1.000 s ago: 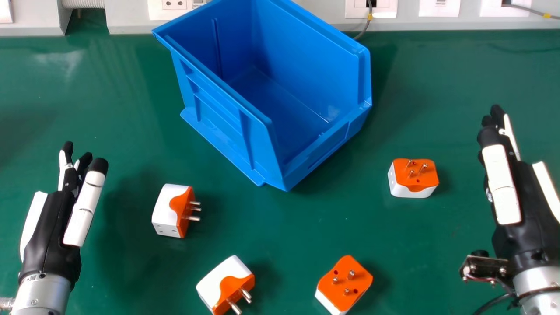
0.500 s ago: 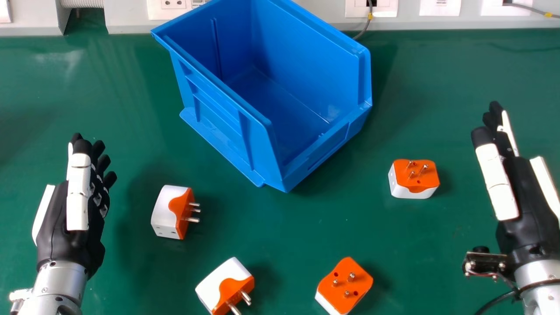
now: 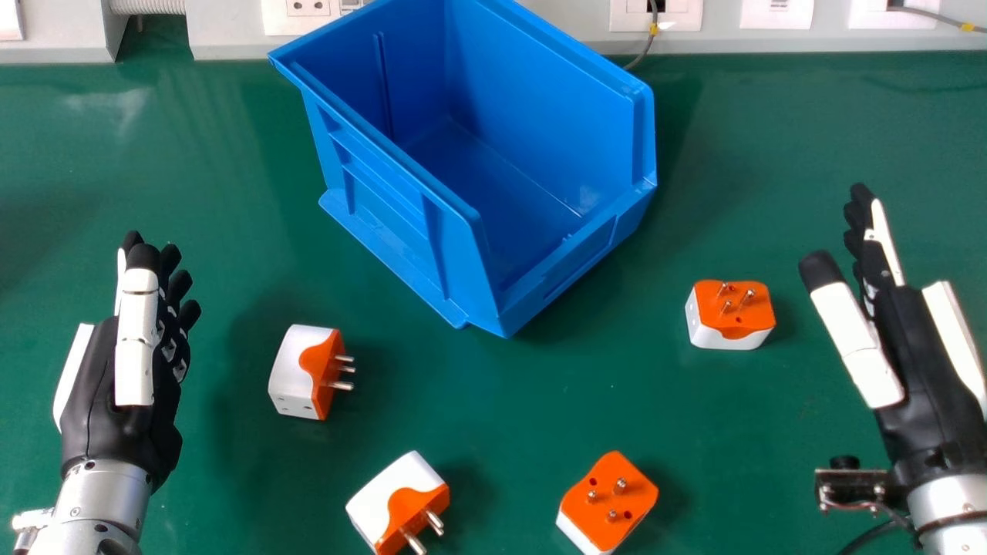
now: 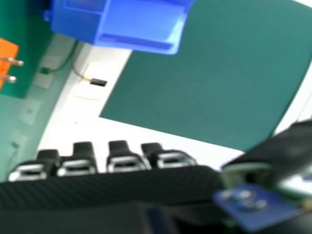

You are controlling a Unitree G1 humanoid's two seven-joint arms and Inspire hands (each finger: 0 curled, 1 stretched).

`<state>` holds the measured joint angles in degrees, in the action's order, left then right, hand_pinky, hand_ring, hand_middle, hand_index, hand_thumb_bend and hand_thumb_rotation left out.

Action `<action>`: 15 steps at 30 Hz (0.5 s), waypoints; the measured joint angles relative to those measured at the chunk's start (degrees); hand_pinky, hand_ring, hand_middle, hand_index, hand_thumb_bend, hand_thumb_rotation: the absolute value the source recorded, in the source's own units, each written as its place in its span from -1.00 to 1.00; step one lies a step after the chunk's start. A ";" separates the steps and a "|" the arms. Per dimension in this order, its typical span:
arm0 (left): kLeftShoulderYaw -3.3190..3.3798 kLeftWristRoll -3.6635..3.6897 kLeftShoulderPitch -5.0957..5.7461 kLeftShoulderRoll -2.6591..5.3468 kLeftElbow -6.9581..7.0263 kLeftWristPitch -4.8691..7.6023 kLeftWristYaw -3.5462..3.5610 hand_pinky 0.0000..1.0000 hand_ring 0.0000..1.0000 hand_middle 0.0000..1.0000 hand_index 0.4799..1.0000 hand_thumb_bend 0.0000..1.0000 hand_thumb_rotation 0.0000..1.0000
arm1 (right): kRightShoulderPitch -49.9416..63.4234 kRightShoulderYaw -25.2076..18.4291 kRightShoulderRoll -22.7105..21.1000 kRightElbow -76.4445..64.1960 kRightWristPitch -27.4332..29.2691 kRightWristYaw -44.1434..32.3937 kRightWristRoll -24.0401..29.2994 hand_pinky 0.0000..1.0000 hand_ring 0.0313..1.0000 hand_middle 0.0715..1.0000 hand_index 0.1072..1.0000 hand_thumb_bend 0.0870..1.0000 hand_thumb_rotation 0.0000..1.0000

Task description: Pick all objects and put in blue box

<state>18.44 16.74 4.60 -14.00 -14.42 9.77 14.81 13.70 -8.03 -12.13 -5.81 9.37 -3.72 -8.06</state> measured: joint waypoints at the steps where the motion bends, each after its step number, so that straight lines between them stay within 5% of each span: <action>1: -0.01 -0.22 0.16 0.00 0.07 0.03 -0.08 1.00 1.00 1.00 1.00 0.05 1.00 | 0.41 0.06 0.11 -0.55 -0.10 0.07 -0.10 1.00 1.00 1.00 1.00 0.01 1.00; 9: -0.37 -3.27 2.24 0.04 2.00 0.39 -1.38 1.00 1.00 1.00 1.00 0.08 1.00 | 4.10 3.30 1.97 -2.98 0.42 2.29 -3.67 1.00 1.00 1.00 1.00 -0.03 1.00; 15: -0.71 -3.85 2.92 0.03 2.37 0.90 -1.26 1.00 1.00 1.00 1.00 0.09 1.00 | 1.38 2.60 0.76 -2.43 0.19 2.13 -3.32 1.00 1.00 1.00 1.00 -0.05 1.00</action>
<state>17.73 12.89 7.53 -13.96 -12.05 10.67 13.55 15.08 -5.43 -11.37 -8.24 9.56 -1.59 -11.38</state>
